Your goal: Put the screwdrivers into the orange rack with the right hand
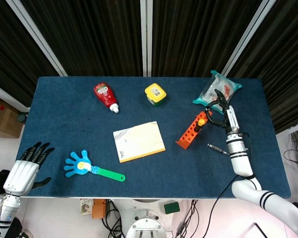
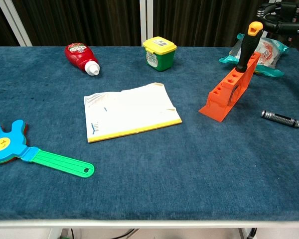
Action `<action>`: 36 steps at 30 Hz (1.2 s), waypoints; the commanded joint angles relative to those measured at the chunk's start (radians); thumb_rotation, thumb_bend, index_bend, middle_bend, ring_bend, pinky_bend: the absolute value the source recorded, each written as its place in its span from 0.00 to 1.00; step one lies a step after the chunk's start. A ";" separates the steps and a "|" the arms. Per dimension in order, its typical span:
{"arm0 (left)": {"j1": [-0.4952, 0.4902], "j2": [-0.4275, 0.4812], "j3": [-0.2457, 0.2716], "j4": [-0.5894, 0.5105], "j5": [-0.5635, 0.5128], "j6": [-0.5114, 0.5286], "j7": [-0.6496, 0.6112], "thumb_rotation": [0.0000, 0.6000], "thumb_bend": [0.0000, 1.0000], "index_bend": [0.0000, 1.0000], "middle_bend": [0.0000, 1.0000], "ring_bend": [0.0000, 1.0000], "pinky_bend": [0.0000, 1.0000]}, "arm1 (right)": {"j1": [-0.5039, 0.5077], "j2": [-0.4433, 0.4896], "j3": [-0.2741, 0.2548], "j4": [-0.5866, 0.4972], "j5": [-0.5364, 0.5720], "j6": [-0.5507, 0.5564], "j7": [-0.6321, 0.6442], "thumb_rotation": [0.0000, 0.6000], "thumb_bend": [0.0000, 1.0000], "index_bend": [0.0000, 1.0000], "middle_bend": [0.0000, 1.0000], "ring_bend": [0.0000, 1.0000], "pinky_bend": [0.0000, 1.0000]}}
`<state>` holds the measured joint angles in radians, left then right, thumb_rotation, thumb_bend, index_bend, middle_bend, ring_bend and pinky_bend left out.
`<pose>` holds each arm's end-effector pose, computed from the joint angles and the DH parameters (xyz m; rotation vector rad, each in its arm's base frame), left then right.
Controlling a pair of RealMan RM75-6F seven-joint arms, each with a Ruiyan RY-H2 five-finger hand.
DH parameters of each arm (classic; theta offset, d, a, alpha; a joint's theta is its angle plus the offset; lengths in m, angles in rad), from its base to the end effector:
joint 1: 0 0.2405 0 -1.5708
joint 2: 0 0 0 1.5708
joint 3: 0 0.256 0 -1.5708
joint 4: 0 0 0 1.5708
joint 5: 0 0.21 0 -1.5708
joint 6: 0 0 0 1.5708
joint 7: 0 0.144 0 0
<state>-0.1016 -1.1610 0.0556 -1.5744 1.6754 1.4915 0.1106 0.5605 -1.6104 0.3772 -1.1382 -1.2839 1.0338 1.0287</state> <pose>-0.2967 0.1612 0.1262 -1.6331 -0.8007 -0.8707 -0.2319 -0.3814 0.0425 0.8611 -1.8033 1.7946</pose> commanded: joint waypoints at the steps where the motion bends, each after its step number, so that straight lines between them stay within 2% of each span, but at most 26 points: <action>1: 0.000 0.000 0.001 0.000 0.000 -0.001 0.001 1.00 0.06 0.16 0.08 0.03 0.18 | -0.002 0.003 -0.004 -0.003 0.003 -0.006 0.003 1.00 0.37 0.69 0.04 0.00 0.00; 27: 0.000 0.001 0.000 -0.002 -0.004 -0.002 0.000 1.00 0.06 0.16 0.08 0.03 0.18 | 0.010 -0.022 -0.013 0.043 0.006 -0.018 0.023 1.00 0.37 0.68 0.04 0.00 0.00; 29: 0.000 0.001 0.000 -0.003 -0.004 -0.002 0.000 1.00 0.06 0.16 0.08 0.03 0.18 | 0.010 -0.016 -0.020 0.042 0.000 -0.025 0.025 1.00 0.36 0.60 0.03 0.00 0.00; 32: 0.000 0.001 0.000 -0.003 -0.005 -0.003 0.001 1.00 0.06 0.16 0.08 0.03 0.18 | 0.008 -0.009 -0.030 0.041 -0.011 -0.030 0.037 1.00 0.31 0.35 0.02 0.00 0.00; 36: -0.001 0.000 0.001 -0.004 -0.005 -0.004 0.004 1.00 0.06 0.16 0.08 0.03 0.18 | 0.006 -0.004 -0.043 0.051 -0.029 -0.024 0.044 1.00 0.20 0.10 0.00 0.00 0.00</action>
<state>-0.1024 -1.1606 0.0563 -1.5780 1.6705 1.4873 0.1146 0.5670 -1.6156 0.3374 -1.0898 -1.3094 1.0076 1.0720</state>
